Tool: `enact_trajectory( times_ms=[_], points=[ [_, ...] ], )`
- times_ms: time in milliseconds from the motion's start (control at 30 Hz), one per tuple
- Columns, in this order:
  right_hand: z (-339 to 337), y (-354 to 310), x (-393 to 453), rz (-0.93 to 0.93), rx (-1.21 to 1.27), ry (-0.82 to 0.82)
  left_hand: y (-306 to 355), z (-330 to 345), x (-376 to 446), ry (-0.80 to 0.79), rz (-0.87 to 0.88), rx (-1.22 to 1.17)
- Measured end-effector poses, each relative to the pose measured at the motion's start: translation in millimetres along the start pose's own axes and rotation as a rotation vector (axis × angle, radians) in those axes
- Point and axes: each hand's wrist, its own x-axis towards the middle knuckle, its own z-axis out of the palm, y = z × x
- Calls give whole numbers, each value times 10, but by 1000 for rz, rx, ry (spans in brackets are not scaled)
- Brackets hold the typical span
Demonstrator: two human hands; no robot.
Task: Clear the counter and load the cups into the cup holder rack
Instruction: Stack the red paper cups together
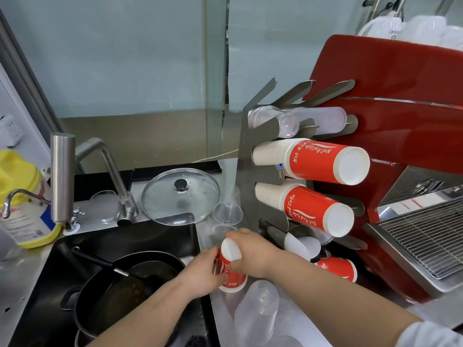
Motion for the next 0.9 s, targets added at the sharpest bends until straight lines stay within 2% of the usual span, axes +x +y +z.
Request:
enact_trajectory(
  times_ms=[133,333,467,600,733,900],
  points=[
    [-15,24,-7,-20,-10,-49,7,-101,-6,27,1,62],
    [-214,-2,-132,-55,-66,-19,171,-269,-119,34,18,192],
    [-413,-12,-396,-160,-193,-15,463,-515,-238,-8,73,386],
    [-652,109,-762,-266,-287,-10,808,-778,-363,42,132,546],
    [-871,379,-1178,-301,-289,-89,1311,-782,-546,-32,205,599],
    [-946,1012,-1526,-189,-210,-91,1947,-282,-627,-209,395,631]
  ],
)
